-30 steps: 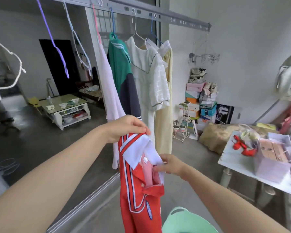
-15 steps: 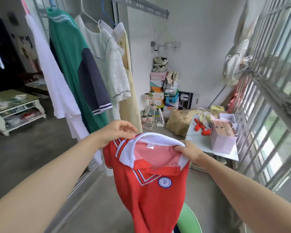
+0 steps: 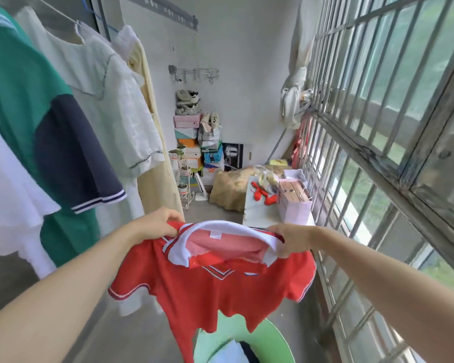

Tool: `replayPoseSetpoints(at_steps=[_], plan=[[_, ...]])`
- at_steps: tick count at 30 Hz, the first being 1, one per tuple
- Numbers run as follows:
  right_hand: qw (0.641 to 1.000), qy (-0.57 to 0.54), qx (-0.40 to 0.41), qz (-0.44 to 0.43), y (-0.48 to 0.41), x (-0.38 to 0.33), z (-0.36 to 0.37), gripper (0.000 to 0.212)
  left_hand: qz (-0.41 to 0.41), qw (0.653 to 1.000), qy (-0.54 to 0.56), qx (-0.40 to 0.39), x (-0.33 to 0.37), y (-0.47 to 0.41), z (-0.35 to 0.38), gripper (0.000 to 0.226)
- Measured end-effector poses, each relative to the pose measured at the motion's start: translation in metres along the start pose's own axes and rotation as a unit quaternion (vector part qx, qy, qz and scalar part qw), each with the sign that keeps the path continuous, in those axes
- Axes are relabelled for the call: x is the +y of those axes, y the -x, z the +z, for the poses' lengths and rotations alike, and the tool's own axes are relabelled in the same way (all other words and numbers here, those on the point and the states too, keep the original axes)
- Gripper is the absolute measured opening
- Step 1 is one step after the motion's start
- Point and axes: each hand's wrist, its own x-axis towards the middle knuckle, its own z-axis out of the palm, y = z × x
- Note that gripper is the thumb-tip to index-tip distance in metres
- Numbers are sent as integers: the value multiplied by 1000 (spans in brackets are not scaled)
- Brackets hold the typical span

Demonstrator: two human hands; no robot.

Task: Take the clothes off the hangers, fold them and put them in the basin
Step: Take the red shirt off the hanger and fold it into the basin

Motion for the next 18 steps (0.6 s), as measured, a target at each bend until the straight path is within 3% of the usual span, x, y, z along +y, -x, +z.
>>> replayPoseSetpoints(at_steps=[3,5,9,18], plan=[[995,48,83,21,-10,3,0,13,18,999,-28,-2,-16,-18,-4,19],[989,57,133,40,-15,6,2,20,17,998,-52,11,-24,-29,-3,18],[978,42,183,86,-21,14,15,20,-3,995,-89,42,-34,-52,10,35],[969,-1,178,174,-1,34,25,19,-23,985,-138,99,-21,-99,46,34]])
